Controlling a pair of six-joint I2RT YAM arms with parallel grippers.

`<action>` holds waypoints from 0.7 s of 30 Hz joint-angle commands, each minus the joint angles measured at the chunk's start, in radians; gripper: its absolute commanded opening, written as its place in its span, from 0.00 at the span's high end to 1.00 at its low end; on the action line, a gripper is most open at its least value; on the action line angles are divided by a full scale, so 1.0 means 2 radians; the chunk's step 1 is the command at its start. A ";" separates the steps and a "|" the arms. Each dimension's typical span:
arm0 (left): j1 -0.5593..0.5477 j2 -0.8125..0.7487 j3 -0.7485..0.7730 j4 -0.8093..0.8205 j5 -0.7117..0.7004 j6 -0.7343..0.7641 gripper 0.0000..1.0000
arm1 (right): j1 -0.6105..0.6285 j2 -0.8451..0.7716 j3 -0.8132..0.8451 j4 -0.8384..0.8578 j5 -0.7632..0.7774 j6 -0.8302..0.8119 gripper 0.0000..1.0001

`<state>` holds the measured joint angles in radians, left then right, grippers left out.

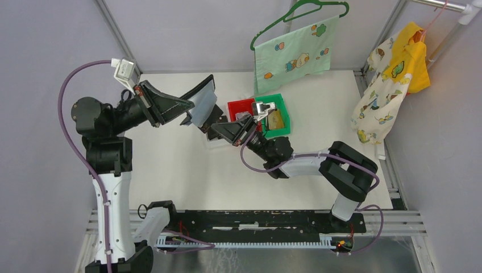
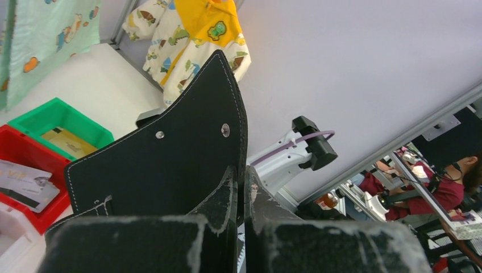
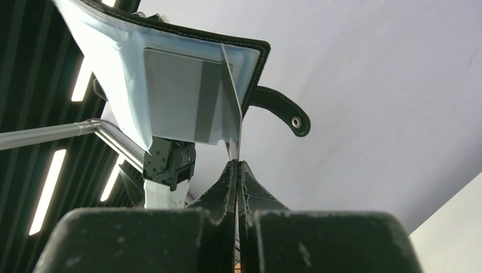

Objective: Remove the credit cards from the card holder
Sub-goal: Remove the credit card from the card holder, then place the credit card in the storage box.

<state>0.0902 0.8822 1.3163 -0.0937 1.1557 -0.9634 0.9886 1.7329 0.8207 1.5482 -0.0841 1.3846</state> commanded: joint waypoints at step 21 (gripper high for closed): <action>0.002 0.004 0.113 -0.268 -0.058 0.393 0.98 | -0.147 -0.035 0.072 -0.414 -0.225 -0.289 1.00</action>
<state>0.0902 0.9119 1.5494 -0.6331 1.0023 -0.2413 0.6918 1.6752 0.7692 1.2049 -0.4320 1.1538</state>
